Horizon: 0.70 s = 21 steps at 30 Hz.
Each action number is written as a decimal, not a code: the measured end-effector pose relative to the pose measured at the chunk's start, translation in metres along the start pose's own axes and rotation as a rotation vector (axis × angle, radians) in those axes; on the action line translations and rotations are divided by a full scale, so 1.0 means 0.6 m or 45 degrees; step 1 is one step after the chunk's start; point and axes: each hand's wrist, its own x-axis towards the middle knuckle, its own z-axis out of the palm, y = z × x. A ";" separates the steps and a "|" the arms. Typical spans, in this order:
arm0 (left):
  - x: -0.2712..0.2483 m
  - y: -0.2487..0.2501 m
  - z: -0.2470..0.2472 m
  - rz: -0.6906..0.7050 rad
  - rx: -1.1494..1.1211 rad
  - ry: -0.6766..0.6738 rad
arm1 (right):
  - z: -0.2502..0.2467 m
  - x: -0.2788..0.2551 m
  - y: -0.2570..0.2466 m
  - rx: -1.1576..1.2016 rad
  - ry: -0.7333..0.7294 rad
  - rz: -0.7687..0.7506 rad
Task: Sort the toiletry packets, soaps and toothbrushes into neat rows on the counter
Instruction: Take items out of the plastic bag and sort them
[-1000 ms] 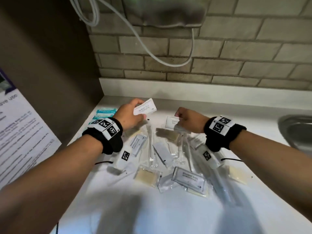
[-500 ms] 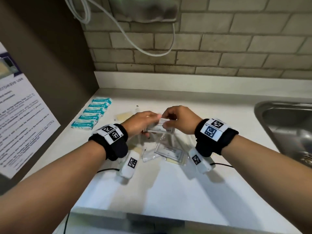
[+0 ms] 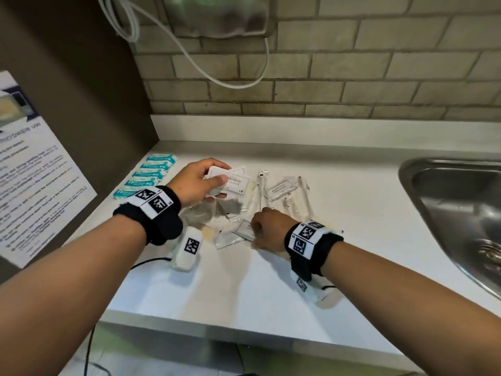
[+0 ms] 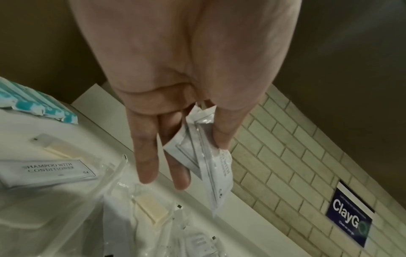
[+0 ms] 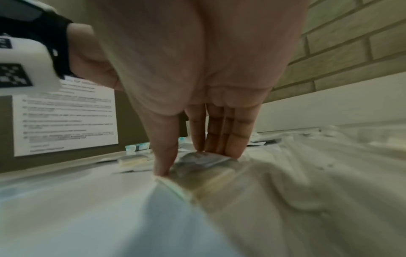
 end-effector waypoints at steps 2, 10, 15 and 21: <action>0.000 0.002 0.010 -0.008 0.030 -0.002 | -0.008 0.003 0.004 0.034 -0.016 0.027; 0.024 0.006 0.029 -0.036 -0.007 0.034 | -0.064 0.024 0.060 0.037 0.065 0.071; 0.066 0.028 0.040 -0.010 -0.046 0.032 | -0.127 0.076 0.103 -0.033 0.102 0.156; 0.125 0.039 0.056 0.004 -0.048 -0.018 | -0.135 0.153 0.144 -0.245 0.066 0.110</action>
